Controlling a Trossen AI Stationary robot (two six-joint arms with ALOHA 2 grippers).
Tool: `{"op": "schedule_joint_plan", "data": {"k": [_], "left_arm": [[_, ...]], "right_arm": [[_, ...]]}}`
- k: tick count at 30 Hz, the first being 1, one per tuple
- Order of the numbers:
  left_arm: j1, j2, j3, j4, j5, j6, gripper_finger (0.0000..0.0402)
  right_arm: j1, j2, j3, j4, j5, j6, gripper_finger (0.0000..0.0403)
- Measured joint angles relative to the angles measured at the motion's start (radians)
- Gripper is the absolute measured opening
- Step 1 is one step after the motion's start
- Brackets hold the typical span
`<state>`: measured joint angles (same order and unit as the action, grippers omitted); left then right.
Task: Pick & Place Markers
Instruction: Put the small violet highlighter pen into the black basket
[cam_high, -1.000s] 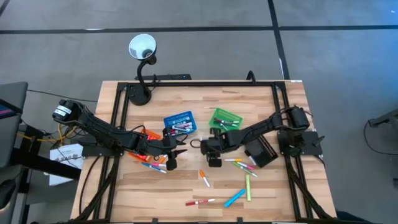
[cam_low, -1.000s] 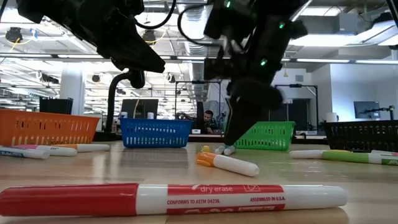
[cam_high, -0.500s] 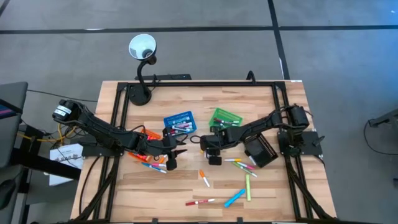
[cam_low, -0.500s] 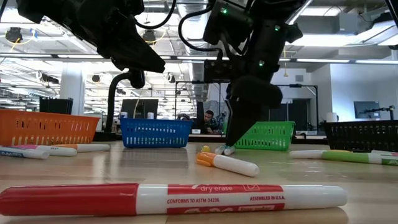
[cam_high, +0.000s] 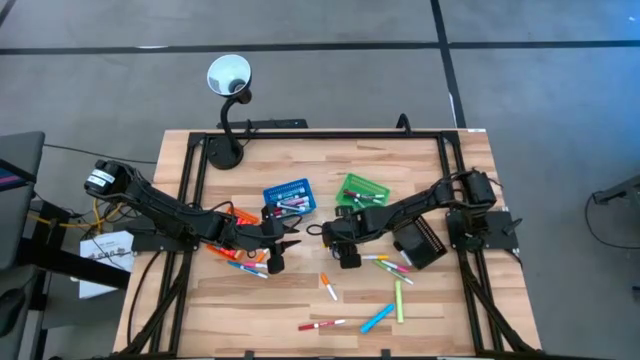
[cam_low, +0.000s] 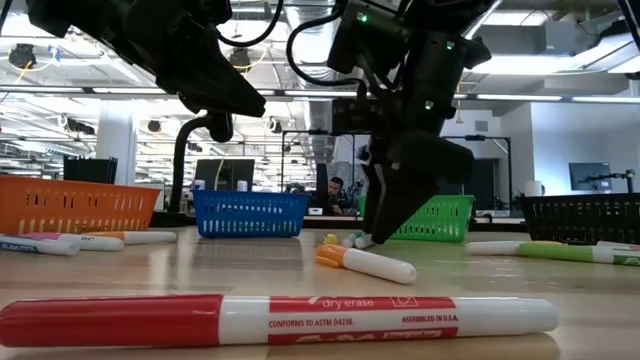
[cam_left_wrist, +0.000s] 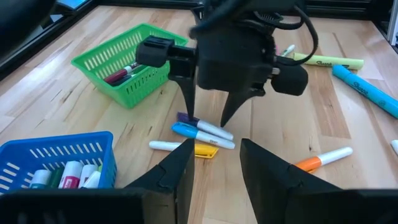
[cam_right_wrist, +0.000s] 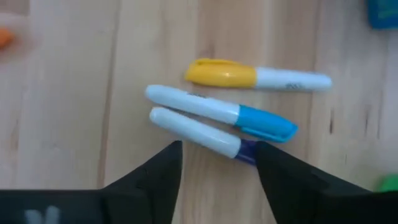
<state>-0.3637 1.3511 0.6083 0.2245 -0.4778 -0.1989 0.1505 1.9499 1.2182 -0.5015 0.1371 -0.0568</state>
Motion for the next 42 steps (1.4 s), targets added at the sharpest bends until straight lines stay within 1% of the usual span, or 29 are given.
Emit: {"op": "schedule_joint_plan", "data": {"k": [3, 6, 9, 12, 15, 17, 23, 26, 29, 31, 33, 35, 37, 39, 41, 42], "left_arm": [[0.000, 0.000, 0.000, 0.000, 0.000, 0.000, 0.0126], [0.000, 0.000, 0.000, 0.000, 0.000, 0.000, 0.0126], [0.000, 0.000, 0.000, 0.000, 0.000, 0.000, 0.0126], [0.000, 0.000, 0.000, 0.000, 0.000, 0.000, 0.0126], [0.000, 0.000, 0.000, 0.000, 0.000, 0.000, 0.0126], [0.000, 0.000, 0.000, 0.000, 0.000, 0.000, 0.0126], [0.000, 0.000, 0.000, 0.000, 0.000, 0.000, 0.0126], [0.000, 0.000, 0.000, 0.000, 0.000, 0.000, 0.0126], [0.000, 0.000, 0.000, 0.000, 0.000, 0.000, 0.0126], [0.000, 0.000, 0.000, 0.000, 0.000, 0.000, 0.0126], [0.000, 0.000, 0.000, 0.000, 0.000, 0.000, 0.0126], [0.000, 0.000, 0.000, 0.000, 0.000, 0.000, 0.0126], [0.000, 0.000, 0.000, 0.000, 0.000, 0.000, 0.0126], [0.000, 0.000, 0.000, 0.000, 0.001, 0.000, 0.0126], [0.000, 0.000, 0.000, 0.000, 0.004, -0.003, 0.0126], [0.000, 0.000, 0.000, 0.000, 0.011, -0.011, 0.0126]], "right_arm": [[0.003, 0.014, 0.000, 0.022, -0.006, -0.053, 0.0216], [0.006, 0.023, 0.000, 0.035, -0.008, -0.083, 0.0222], [0.005, 0.033, 0.002, 0.034, -0.019, -0.084, 0.0221], [0.004, 0.051, 0.004, 0.032, -0.035, -0.082, 0.0207], [0.005, 0.058, 0.004, 0.028, -0.052, -0.083, 0.0177], [0.005, 0.058, 0.003, 0.026, -0.062, -0.069, 0.0148], [0.004, 0.053, 0.003, 0.027, -0.070, 0.028, 0.0051], [0.004, 0.054, 0.028, -0.005, -0.068, 0.105, 0.0024], [0.008, 0.063, 0.087, -0.087, -0.058, 0.171, 0.0024], [0.014, 0.066, 0.137, -0.163, -0.026, 0.216, 0.0030], [0.021, 0.064, 0.198, -0.254, 0.000, 0.224, 0.0045], [0.031, 0.062, 0.260, -0.384, 0.010, 0.237, 0.0052], [0.048, 0.062, 0.321, -0.483, 0.041, 0.272, 0.0048], [0.065, 0.057, 0.378, -0.587, 0.083, 0.299, 0.0037], [0.084, 0.035, 0.405, -0.713, 0.119, 0.335, 0.0024], [0.092, 0.017, 0.410, -0.745, 0.134, 0.357, 0.0022]]}}
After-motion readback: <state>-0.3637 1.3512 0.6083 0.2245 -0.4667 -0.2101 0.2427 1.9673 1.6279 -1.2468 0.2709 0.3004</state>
